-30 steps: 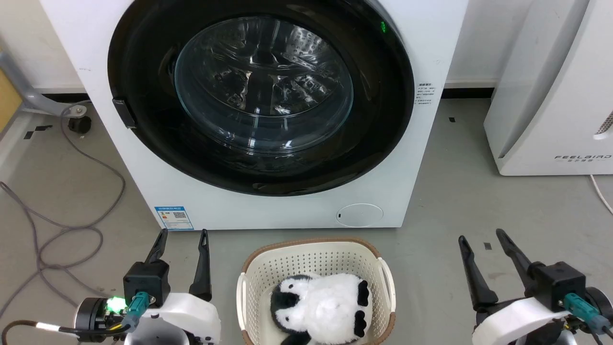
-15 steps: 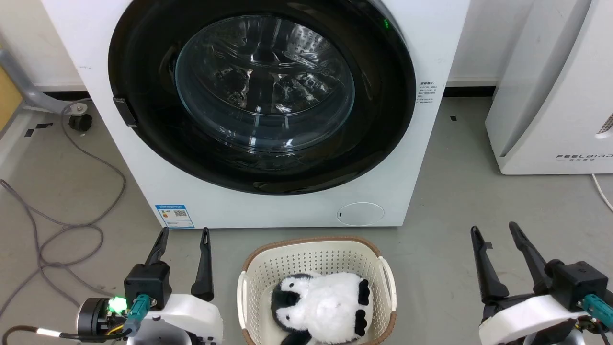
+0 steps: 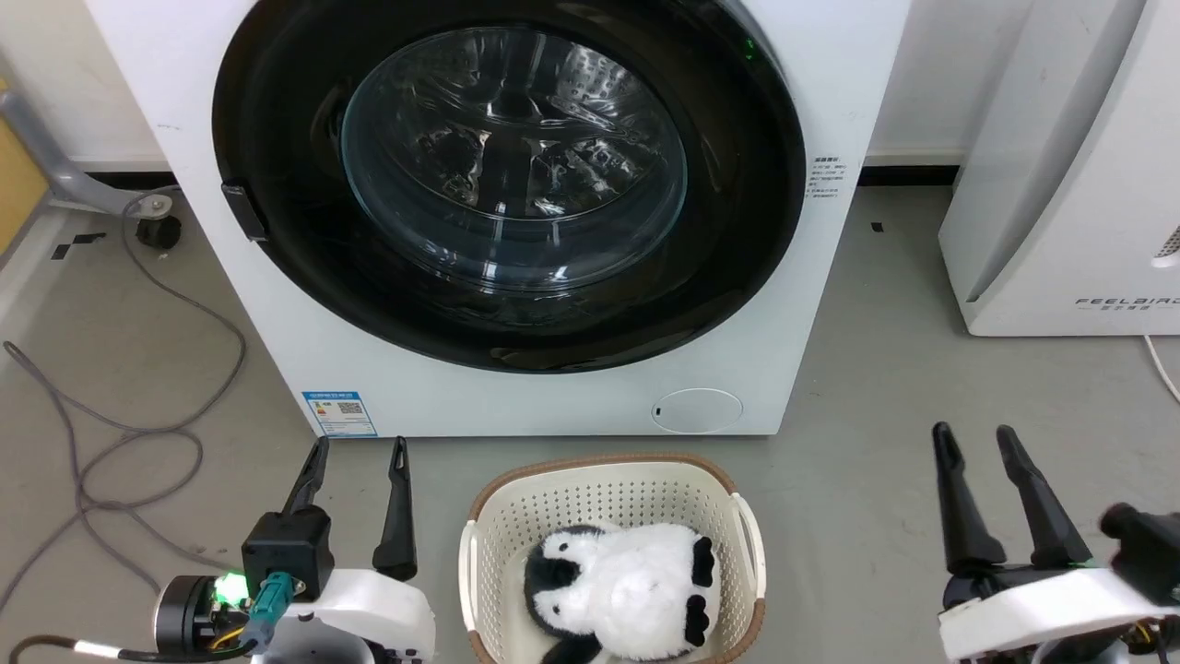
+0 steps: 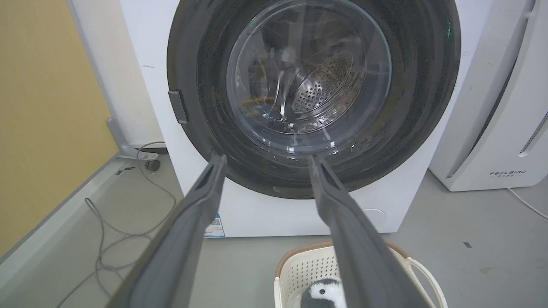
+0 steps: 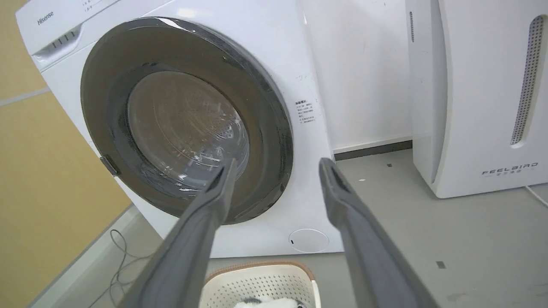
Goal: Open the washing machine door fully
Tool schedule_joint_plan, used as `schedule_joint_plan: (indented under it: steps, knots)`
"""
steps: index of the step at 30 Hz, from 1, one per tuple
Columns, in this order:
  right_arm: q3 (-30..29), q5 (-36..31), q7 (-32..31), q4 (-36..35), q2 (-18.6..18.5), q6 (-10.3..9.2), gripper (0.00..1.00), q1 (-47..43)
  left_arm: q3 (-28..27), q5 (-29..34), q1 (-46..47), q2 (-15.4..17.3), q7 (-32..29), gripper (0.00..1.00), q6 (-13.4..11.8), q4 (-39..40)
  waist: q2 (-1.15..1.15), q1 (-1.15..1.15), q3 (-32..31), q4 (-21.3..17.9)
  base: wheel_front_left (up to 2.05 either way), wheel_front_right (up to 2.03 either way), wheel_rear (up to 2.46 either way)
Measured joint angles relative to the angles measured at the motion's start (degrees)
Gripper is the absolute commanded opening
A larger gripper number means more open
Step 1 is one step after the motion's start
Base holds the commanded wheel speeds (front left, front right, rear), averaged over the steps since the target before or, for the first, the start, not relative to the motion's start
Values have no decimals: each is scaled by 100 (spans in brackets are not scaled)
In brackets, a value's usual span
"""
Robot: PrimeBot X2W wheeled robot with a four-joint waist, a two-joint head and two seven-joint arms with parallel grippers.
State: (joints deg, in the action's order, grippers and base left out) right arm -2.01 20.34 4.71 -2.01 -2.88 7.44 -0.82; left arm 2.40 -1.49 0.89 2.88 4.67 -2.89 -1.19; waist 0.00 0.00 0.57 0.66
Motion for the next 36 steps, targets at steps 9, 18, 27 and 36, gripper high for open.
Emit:
schedule_joint_plan:
  steps: [9, 18, 27, 36]
  knots:
    - [-60, 1718, 120, 157, 0, 0, 0, 0, 40, -33, 0, -1, 104, 100, -56, -41, 0, 0, -4, 19, 0, 0, 0]
    - [90, 3555, 191, 131, 1, 0, 0, -1, 70, -80, 1, -1, 211, 100, -103, -76, 0, 0, 11, 31, 0, 0, 0]
    - [-181, 4805, -120, 439, 1, -1, 0, 132, 93, -105, 9, -1, 321, 100, -124, -92, 0, 0, 72, 55, 0, 0, 0]
    - [-534, 5266, -506, 1012, -1, -1, 0, 849, 86, -122, 89, -1, 416, 100, -169, -83, 0, 0, 283, 105, 0, 0, 0]
